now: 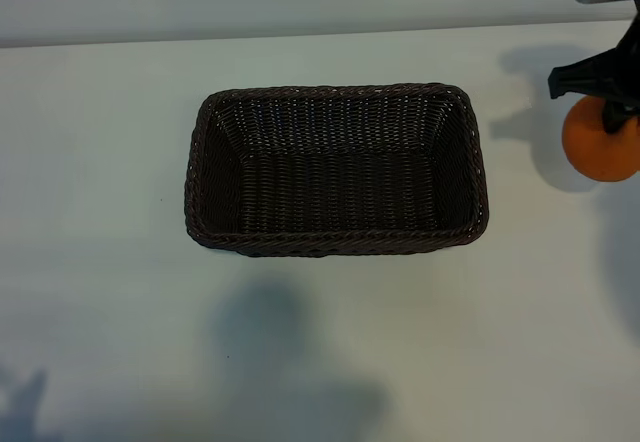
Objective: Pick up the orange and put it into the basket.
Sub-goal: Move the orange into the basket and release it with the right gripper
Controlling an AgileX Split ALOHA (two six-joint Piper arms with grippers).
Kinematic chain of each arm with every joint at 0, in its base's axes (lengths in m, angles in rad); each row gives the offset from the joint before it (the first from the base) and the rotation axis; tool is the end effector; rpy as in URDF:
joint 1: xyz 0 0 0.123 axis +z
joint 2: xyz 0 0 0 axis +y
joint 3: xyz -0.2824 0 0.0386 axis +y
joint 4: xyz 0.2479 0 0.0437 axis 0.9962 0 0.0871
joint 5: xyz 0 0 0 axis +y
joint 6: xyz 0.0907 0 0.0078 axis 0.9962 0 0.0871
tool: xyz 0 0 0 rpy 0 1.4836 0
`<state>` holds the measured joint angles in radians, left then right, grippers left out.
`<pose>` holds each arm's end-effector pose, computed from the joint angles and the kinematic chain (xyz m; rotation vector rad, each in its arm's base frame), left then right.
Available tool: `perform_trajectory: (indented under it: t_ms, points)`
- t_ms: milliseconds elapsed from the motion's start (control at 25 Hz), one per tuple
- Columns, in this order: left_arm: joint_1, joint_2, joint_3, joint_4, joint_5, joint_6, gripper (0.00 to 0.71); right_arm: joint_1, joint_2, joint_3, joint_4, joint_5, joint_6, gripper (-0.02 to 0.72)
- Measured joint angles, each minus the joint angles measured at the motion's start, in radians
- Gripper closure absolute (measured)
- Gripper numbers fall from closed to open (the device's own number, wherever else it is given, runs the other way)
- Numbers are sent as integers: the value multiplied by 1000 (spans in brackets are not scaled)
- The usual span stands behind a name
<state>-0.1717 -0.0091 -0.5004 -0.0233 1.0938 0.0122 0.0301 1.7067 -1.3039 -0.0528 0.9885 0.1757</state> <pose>-0.0079 -0.0005 0.2746 0.1917 2.0612 -0.1261 0.3456 0.0064 0.2528 0.1757 2.8660 -0.0290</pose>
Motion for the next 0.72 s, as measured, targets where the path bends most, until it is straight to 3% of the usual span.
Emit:
perform_trajectory:
  t_ms: [240,520,720]
  points:
    - [0,0,0,0,0,0,118,73,-3,-70,6,52,-27,610]
    - [0,0,0,0,0,0,118,303,-6,-191,9,94,-27,610]
    - [0,0,0,0,0,-4,118,455,-6,-222,24,57,-14,612]
